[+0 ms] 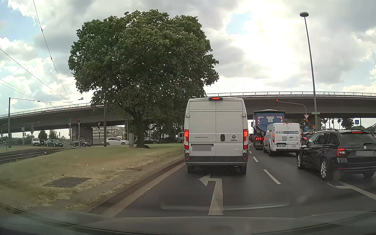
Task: Follow the waypoints while adhering to traffic rules and regulations
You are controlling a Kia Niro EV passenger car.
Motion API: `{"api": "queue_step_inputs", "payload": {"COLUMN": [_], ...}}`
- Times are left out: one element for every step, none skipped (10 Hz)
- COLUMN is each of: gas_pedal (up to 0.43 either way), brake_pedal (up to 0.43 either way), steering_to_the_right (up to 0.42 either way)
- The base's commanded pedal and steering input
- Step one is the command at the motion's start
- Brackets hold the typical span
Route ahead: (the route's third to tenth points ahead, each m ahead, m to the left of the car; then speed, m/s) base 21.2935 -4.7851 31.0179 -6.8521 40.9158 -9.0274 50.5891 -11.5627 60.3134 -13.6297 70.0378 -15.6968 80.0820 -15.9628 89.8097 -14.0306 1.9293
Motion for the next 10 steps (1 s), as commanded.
{"api": "queue_step_inputs", "payload": {"gas_pedal": [0.0, 0.0, 0.0, 0.0, 0.0, 0.0, 0.0, 0.0, 0.0, 0.0], "brake_pedal": [0.043, 0.043, 0.043, 0.049, 0.061, 0.079, 0.122, 0.152, 0.159, 0.171], "steering_to_the_right": [0.023, 0.023, 0.022, 0.021, 0.026, 0.037, 0.057, 0.077, 0.089, 0.091]}}
